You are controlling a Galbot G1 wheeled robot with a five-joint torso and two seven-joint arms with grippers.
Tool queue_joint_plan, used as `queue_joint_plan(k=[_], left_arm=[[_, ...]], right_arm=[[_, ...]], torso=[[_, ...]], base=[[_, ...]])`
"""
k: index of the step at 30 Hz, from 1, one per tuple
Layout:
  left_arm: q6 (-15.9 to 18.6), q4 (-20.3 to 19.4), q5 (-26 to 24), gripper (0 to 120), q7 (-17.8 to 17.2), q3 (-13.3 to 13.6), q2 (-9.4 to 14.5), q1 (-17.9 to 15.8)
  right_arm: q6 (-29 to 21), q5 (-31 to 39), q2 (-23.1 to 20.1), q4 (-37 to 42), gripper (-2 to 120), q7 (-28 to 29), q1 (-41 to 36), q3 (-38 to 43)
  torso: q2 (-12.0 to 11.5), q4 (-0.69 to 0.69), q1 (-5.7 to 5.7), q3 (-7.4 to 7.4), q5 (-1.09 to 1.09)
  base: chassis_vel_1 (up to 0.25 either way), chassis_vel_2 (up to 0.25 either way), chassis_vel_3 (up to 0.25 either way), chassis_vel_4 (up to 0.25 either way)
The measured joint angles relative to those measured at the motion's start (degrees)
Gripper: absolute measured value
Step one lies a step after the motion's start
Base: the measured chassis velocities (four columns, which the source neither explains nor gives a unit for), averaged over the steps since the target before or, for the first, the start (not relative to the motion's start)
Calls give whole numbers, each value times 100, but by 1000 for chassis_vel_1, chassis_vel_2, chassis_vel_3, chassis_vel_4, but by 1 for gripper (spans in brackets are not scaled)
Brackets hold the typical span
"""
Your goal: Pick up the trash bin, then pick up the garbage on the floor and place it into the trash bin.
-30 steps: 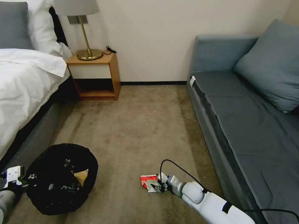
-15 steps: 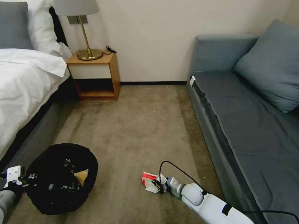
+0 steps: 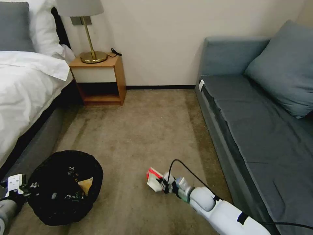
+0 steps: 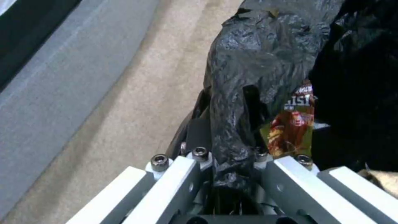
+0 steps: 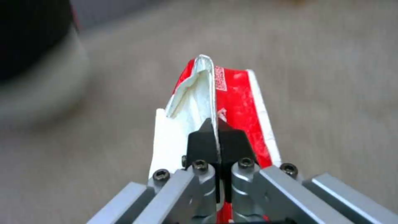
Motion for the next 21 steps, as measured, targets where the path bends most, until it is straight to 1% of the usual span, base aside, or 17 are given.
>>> queue_joint_plan(k=[3, 4, 6, 8, 11, 12, 13, 14, 16, 19, 21], left_arm=[[0, -26, 0, 3, -5, 15, -6, 8], [0, -26, 0, 3, -5, 15, -6, 8], [0, -44, 0, 3, -6, 22, -12, 13], [0, -66, 3, 3, -11, 28, -22, 20], [0, -81, 4, 3, -13, 30, -24, 22], [0, -105, 5, 3, -16, 30, -24, 26], [0, -120, 6, 3, -19, 30, -25, 31], [0, -120, 6, 3, -19, 30, -25, 31], [0, -134, 6, 3, -20, 30, -24, 36], [0, -156, 7, 3, -23, 2, -24, 71], [0, -157, 7, 3, -23, -3, -25, 76]], right_arm=[[3, 561, 98, 742, 0, 337, 215, -41], [3, 561, 98, 742, 0, 337, 215, -41], [57, 841, 195, 1017, 0, 519, 373, -136], [177, 1334, 395, 1386, 0, 746, 695, -416], [225, 1498, 513, 1529, 0, 819, 858, -595], [272, 1635, 683, 1630, 0, 890, 1033, -871], [295, 1715, 860, 1656, 0, 945, 1180, -1126], [295, 1715, 860, 1656, 0, 945, 1180, -1126], [312, 1733, 1067, 1610, 0, 978, 1303, -1370], [327, 1603, 1624, 1158, 0, 1049, 1549, -1819], [332, 1583, 1682, 1099, 0, 1056, 1569, -1858]], torso=[[0, 0, 0, 0, 0], [0, 0, 0, 0, 0], [0, 0, 0, 0, 0], [0, 1, 0, 0, -1], [0, 1, 0, 0, -1], [0, 1, 0, 0, -1], [0, 2, 0, 0, -1], [0, 2, 0, 0, -1], [0, 1, 0, 0, -1], [0, 2, 0, 0, -1], [0, 2, 0, 0, -2]], base=[[0, 0, 0, 0], [0, 0, 0, 0], [0, 0, 0, 0], [0, 0, 0, 0], [0, 0, 0, 0], [0, 0, 0, 0], [0, 0, 0, 0], [0, 0, 0, 0], [0, 0, 0, 0], [0, 0, 0, 0], [0, 0, 0, 0]])
